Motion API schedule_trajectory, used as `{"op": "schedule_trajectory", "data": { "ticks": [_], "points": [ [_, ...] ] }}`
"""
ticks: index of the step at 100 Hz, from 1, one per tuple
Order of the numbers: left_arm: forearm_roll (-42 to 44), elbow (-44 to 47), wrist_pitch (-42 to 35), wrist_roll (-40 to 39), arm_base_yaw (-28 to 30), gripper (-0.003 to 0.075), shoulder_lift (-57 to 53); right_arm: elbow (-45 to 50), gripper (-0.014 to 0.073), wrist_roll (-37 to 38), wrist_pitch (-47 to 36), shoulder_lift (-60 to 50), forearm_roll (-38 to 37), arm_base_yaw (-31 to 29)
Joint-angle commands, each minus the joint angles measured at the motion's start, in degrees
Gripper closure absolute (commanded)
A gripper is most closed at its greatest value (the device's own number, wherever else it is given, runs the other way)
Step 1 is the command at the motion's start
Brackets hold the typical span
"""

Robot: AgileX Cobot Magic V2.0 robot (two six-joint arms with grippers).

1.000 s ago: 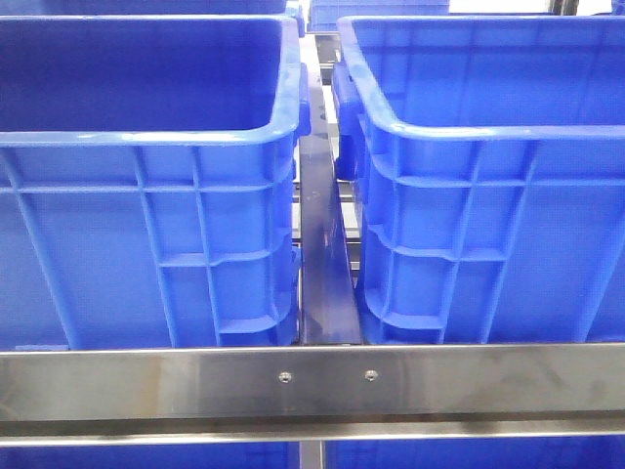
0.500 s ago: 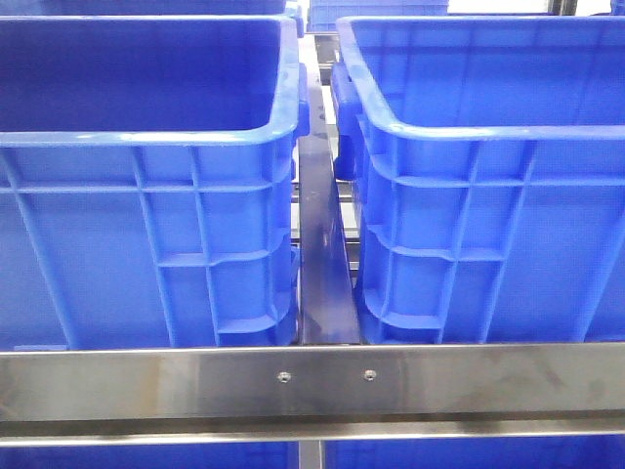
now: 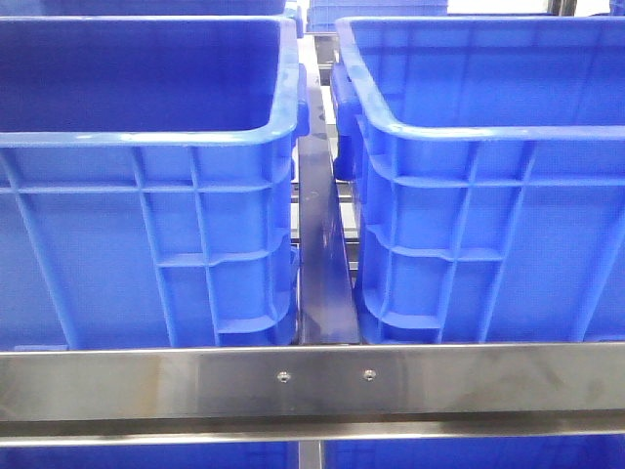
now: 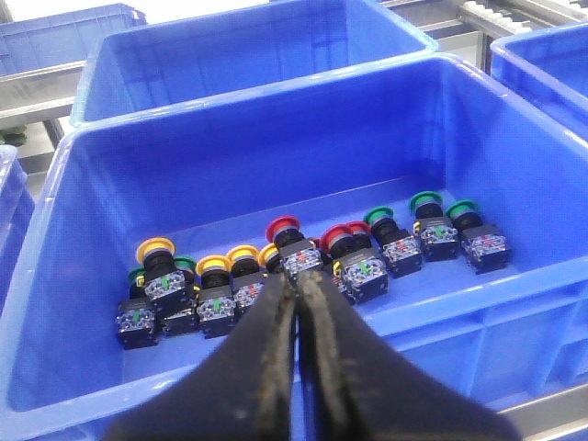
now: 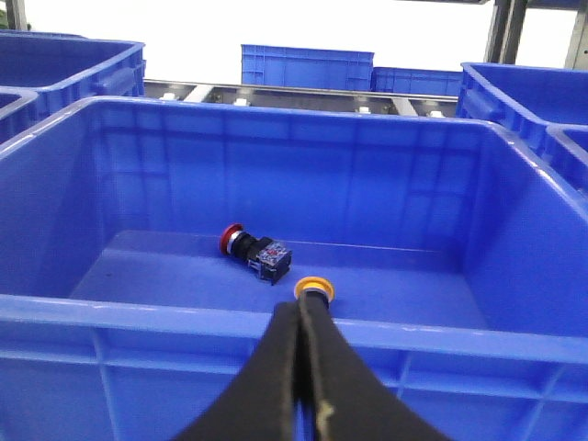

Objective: Pick red and yellow buttons and place in box

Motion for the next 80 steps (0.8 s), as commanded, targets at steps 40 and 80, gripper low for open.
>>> {"op": "schedule_trajectory", "data": {
  "ticks": [40,80],
  "points": [
    [-1.1,-1.3,-4.8,-0.5,0.0,0.0739,0.8,4.0,0.066,2.6,-10.5,-1.2,-0.7,-0.1],
    [-1.1,-1.3,-4.8,-0.5,0.0,0.0739,0.8,4.0,0.066,2.6,-10.5,-1.2,-0.7,-0.1]
  ]
}}
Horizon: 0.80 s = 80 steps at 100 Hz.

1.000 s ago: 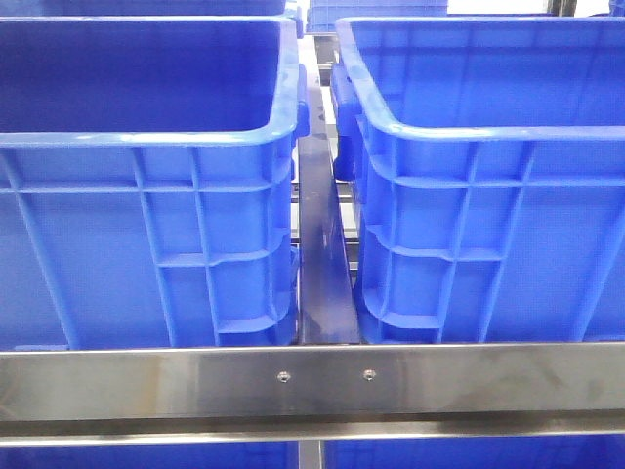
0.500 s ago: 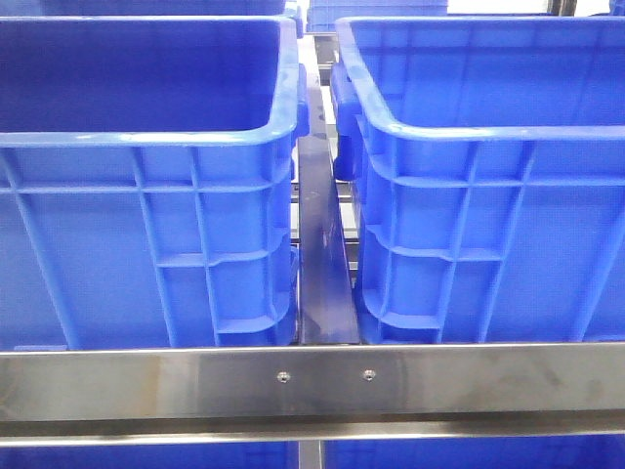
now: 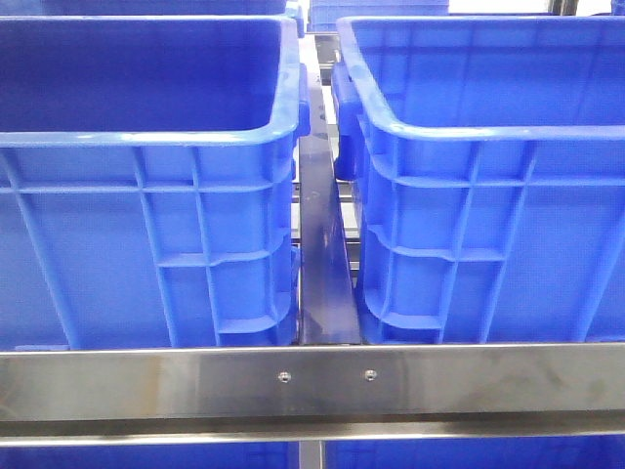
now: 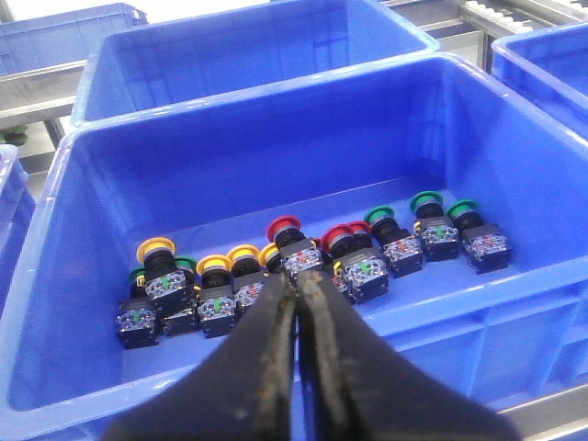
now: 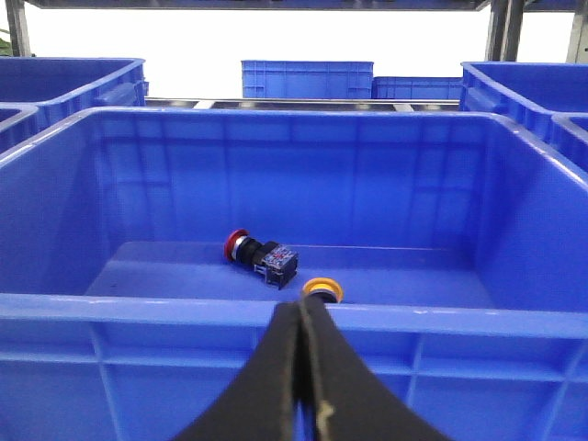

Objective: Pick red and yellow buttons and place in box

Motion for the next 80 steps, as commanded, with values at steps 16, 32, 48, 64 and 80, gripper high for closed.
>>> {"op": "schedule_trajectory", "data": {
  "ticks": [16,32,48,64,80],
  "points": [
    [-1.1,-1.3,-4.8,-0.5,0.0,0.0739,0.8,0.0,0.066,0.1,-5.1,-1.2,-0.7,-0.1],
    [-1.1,-1.3,-4.8,-0.5,0.0,0.0739,0.8,0.0,0.066,0.1,-5.1,-1.2,-0.7,-0.1],
    [-1.1,-1.3,-4.8,-0.5,0.0,0.0739,0.8,0.0,0.066,0.1,-5.1,-1.2,-0.7,-0.1],
    [-1.1,-1.3,-4.8,-0.5,0.0,0.0739,0.8,0.0,0.066,0.1,-5.1,-1.2,-0.7,-0.1],
    [-0.7,-1.3,-6.3,-0.5,0.0,0.0739,0.8,0.0,0.066,0.1,-5.1,-1.2,-0.7,-0.1]
  ]
}}
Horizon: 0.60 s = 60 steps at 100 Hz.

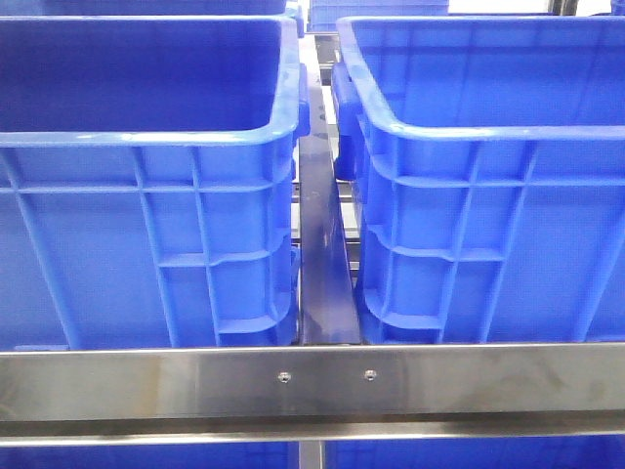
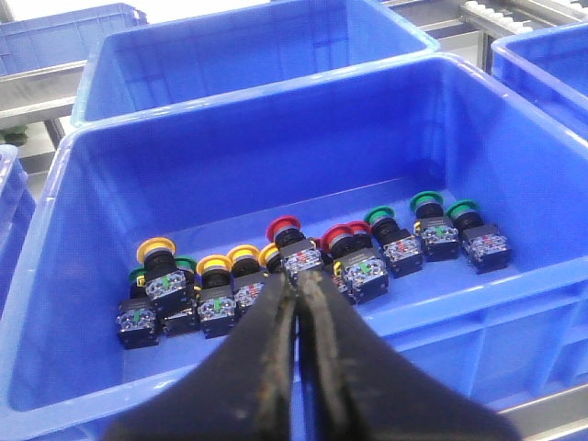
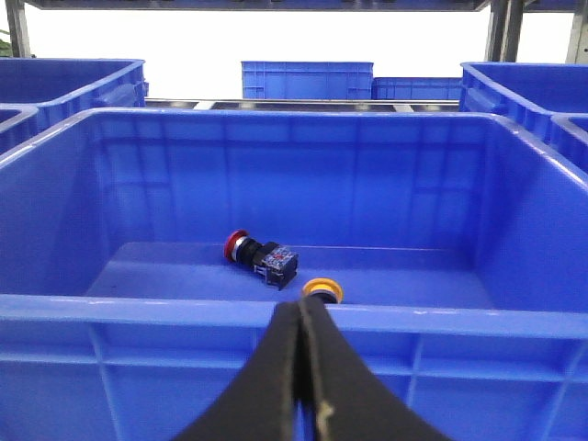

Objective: Pick red and yellow buttons and place in box

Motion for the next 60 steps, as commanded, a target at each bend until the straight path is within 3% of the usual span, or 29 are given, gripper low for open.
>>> {"op": "schedule_trajectory", "data": {
  "ticks": [1,39,60],
  "points": [
    [-0.7,-1.3,-6.3,-0.5,0.0,0.0739,0.8,0.0,0.066,0.0,-5.0,-1.2,-0.7,-0.1],
    [-1.4,0.5,-10.8,-0.7,0.0,0.0739,0.4,0.0,0.066,0.0,-5.0,-1.2,-0.7,-0.1],
    [6.0,9.4,-20.6,-10.0,0.0,0.0739,-4.8,0.0,0.066,0.0,-5.0,-1.2,-0.7,-0.1]
  ]
}}
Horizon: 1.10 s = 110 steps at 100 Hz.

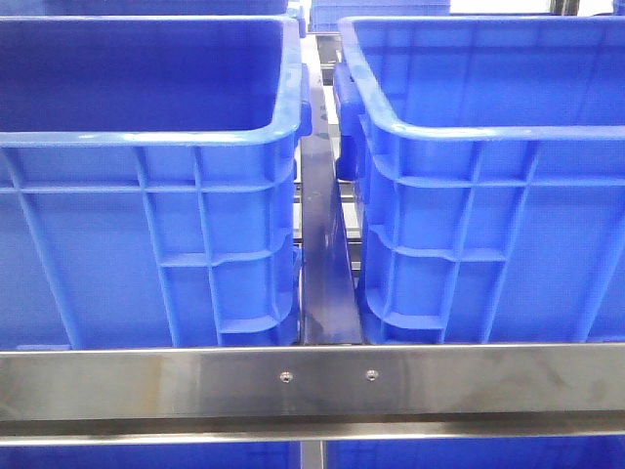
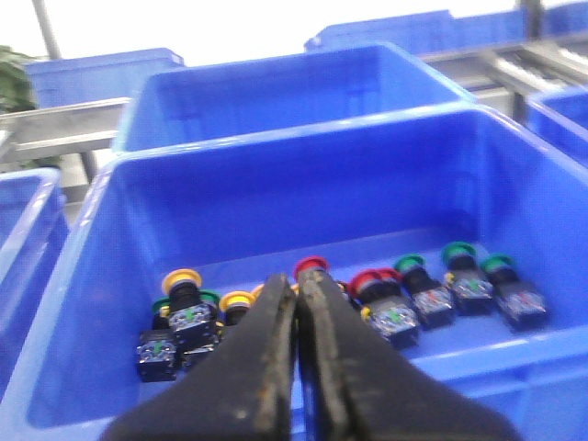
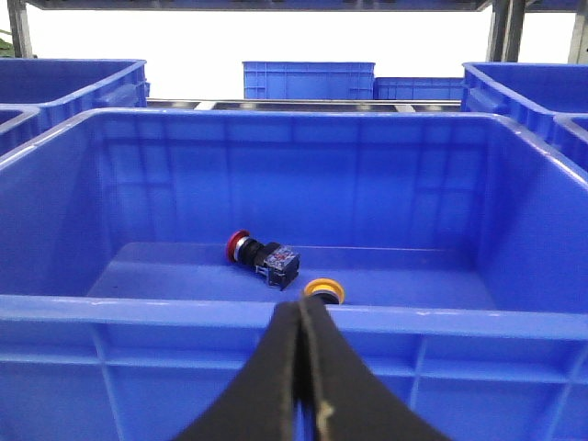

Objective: Pick red and yellow buttons and place in box

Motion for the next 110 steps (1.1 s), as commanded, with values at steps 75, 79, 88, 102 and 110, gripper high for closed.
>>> {"op": "schedule_trajectory", "data": {
  "ticks": [75,79,88,102,110],
  "points": [
    [16.4,22.6,-27.7,-16.9,0.0,0.0739,-5.2,0.0,0.066,0.0,-5.0,-1.2,-0.7,-0.1],
    [16.4,23.2,-28.8,-16.9,0.0,0.0739,-5.2,0.0,0.066,0.0,-5.0,-1.2,-0.7,-0.1],
    [16.7,23.2,-29.3,-16.9,0.0,0.0739,-5.2,0.0,0.066,0.0,-5.0,-1.2,-0.7,-0.1],
    [17.2,23.2,-30.7,-16.9,0.0,0.0739,-5.2,0.0,0.066,0.0,-5.0,-1.2,-0.7,-0.1],
    [17.2,23.2,-30.7,-16.9,0.0,0.0739,-5.2,0.0,0.066,0.0,-5.0,-1.2,-0.7,-0.1]
  ]
}}
